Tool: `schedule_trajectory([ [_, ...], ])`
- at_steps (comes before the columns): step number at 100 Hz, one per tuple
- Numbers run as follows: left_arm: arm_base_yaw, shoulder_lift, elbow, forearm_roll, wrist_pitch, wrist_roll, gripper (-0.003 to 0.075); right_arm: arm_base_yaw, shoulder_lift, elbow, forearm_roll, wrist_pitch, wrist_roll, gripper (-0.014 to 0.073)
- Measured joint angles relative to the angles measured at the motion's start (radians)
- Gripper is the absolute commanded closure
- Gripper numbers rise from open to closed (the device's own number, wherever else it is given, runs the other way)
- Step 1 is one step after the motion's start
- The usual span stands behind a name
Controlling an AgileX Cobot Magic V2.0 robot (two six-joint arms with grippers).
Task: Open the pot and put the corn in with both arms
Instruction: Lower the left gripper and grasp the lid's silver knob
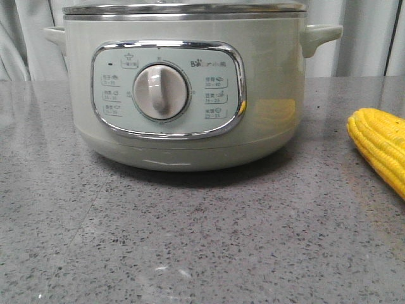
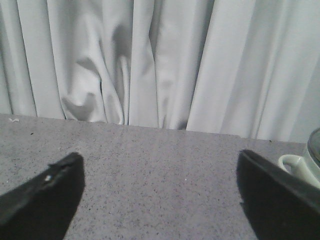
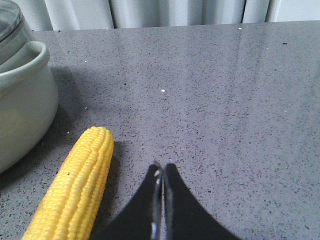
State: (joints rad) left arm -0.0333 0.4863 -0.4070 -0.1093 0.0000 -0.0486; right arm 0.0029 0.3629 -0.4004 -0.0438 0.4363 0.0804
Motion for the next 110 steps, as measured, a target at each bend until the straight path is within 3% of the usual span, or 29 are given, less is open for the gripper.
schedule_trajectory([
  [30, -0.051, 0.067, 0.000, 0.000, -0.156, -0.008, 0.0051, 0.000, 0.000, 0.000, 0.002, 0.002, 0.000, 0.0657],
  [53, -0.258, 0.202, -0.017, 0.000, -0.262, -0.008, 0.0051, 0.000, 0.000, 0.000, 0.002, -0.002, 0.000, 0.0657],
  [80, -0.516, 0.442, -0.143, 0.002, -0.342, -0.008, 0.0051, 0.000, 0.000, 0.003, 0.002, -0.012, 0.000, 0.0657],
  [110, -0.648, 0.687, -0.269, 0.082, -0.459, -0.008, 0.0051, 0.000, 0.000, 0.003, 0.002, -0.012, 0.002, 0.0657],
])
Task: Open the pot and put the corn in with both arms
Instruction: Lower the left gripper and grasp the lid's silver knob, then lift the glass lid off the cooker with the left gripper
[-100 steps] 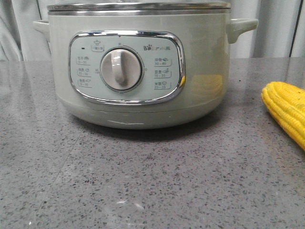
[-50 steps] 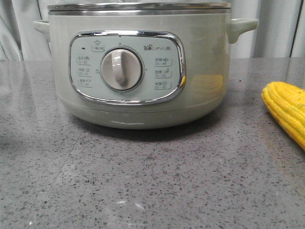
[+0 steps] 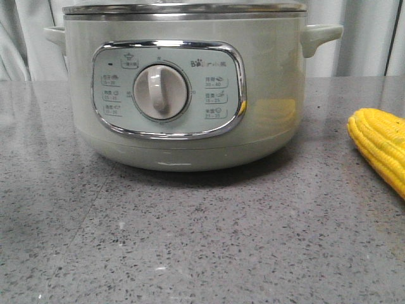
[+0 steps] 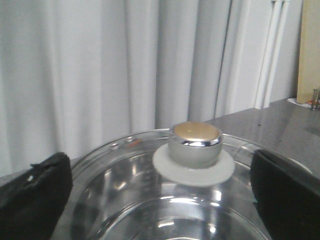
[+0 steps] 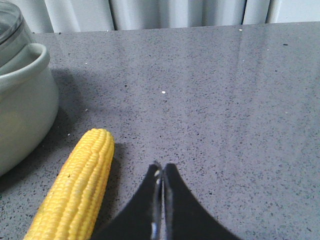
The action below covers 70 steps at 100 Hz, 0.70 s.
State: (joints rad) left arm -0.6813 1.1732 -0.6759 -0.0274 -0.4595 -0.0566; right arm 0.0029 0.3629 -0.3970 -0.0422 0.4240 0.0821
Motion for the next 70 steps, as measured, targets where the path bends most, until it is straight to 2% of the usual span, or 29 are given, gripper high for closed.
schedule_trajectory([
  [23, -0.008, 0.120, -0.106, 0.012, -0.011, 0.000, 0.0051, 0.000, 0.000, 0.000, 0.000, 0.000, 0.000, 0.0657],
  [40, -0.008, 0.178, -0.181, 0.014, 0.041, 0.000, 0.0051, 0.000, 0.000, 0.000, 0.000, 0.000, 0.000, 0.0657],
  [70, -0.019, 0.252, -0.235, 0.014, 0.081, 0.000, 0.0051, 0.000, 0.000, 0.000, 0.000, -0.006, 0.000, 0.0657],
])
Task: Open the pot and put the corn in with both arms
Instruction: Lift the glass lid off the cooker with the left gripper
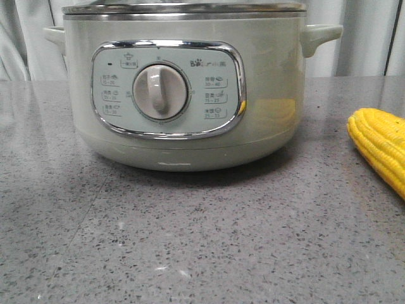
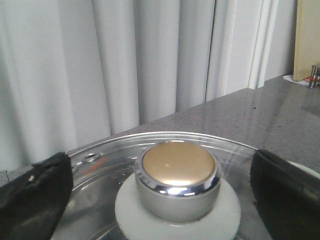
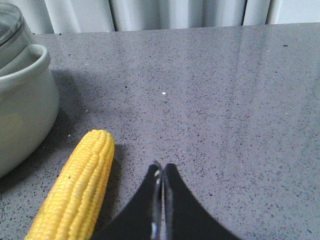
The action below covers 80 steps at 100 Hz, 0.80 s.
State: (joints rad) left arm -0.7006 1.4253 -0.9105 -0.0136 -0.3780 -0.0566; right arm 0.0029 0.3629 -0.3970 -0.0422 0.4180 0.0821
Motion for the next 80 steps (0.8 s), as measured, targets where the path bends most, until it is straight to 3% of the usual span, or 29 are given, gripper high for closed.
schedule_trajectory([
  [80, 0.000, 0.062, -0.061, 0.000, 0.041, 0.000, 0.0051, 0.000, 0.000, 0.000, 0.000, -0.002, -0.002, 0.0657],
])
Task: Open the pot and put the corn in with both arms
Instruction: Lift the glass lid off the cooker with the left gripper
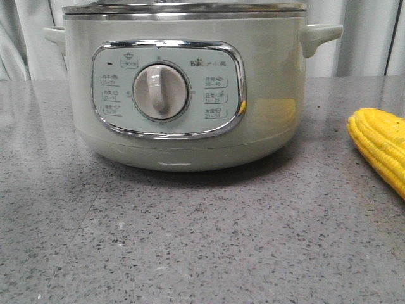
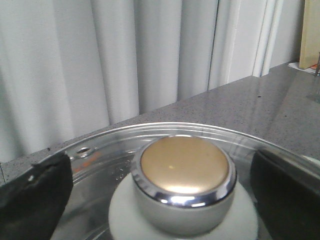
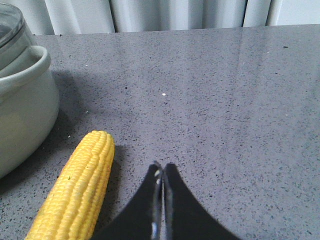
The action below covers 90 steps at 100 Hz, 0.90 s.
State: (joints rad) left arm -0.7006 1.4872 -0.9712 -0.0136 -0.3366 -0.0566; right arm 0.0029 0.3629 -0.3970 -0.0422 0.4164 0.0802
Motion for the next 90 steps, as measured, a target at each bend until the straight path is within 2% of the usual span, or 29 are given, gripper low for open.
schedule_trajectory([
  [45, 0.000, 0.013, -0.015, 0.000, 0.023, 0.000, 0.0051, 0.000, 0.000, 0.000, 0.000, 0.000, 0.002, 0.0657],
  [52, 0.000, 0.019, -0.017, 0.000, 0.015, 0.000, 0.0072, 0.000, 0.000, 0.000, 0.000, 0.000, 0.002, 0.0657],
  [59, 0.000, 0.021, -0.019, 0.000, 0.009, 0.000, 0.0138, 0.000, 0.000, 0.000, 0.000, 0.000, 0.002, 0.0657],
  [66, 0.000, 0.021, -0.021, 0.000, 0.004, 0.000, 0.0238, 0.000, 0.000, 0.000, 0.000, 0.000, 0.002, 0.0657],
  [78, -0.004, 0.021, -0.023, 0.000, -0.010, 0.000, 0.0468, 0.000, 0.000, 0.000, 0.000, 0.000, 0.002, 0.0657],
  [90, -0.008, 0.021, -0.025, 0.002, -0.011, -0.009, 0.0666, 0.000, 0.000, 0.000, 0.000, 0.000, 0.002, 0.0657],
])
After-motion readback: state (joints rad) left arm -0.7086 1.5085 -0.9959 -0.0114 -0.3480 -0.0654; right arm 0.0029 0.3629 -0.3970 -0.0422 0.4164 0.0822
